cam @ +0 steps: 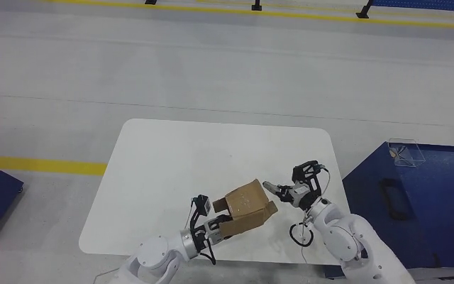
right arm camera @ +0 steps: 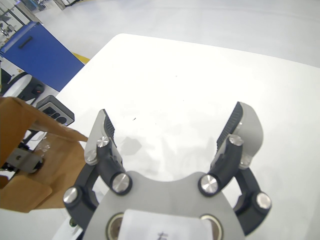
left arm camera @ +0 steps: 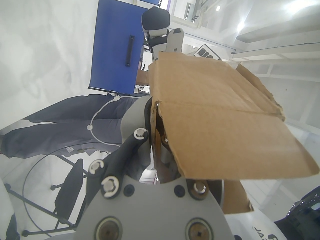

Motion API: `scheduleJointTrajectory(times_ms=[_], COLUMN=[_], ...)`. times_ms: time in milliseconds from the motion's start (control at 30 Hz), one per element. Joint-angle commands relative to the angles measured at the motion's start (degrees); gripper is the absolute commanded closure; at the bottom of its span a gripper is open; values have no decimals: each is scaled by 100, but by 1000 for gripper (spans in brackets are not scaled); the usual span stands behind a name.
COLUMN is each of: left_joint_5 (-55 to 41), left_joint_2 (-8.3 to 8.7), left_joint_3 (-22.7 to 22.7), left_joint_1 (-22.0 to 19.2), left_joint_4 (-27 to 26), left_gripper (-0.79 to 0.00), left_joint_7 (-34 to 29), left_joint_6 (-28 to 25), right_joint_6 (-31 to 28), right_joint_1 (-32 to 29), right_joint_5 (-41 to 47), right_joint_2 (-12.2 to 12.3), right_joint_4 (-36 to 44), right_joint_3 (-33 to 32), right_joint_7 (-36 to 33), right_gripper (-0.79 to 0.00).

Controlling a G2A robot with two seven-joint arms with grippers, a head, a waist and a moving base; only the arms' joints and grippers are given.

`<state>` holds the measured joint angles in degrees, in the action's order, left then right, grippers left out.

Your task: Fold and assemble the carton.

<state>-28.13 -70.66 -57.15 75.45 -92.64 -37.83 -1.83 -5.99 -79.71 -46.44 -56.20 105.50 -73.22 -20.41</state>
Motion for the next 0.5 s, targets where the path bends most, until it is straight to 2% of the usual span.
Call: scheduleJointTrajectory(times_ms=[0, 467], left_joint_5=[3, -119], left_joint_2=[-1, -31], left_joint_3=[-6, 1], left_joint_1=[3, -39], left_joint_4=[-2, 85], left_gripper=[0, 0], left_joint_7=[22, 125], left_joint_6=[18, 147], right_joint_6=[-52, 39], right_joint_1=[58, -196], right_joint_5=[2, -482], right_joint_2=[-22, -83], right_joint_4=[29, 493], right_joint_3=[122, 371], right_joint_7=[-79, -286], right_gripper=[-785, -785])
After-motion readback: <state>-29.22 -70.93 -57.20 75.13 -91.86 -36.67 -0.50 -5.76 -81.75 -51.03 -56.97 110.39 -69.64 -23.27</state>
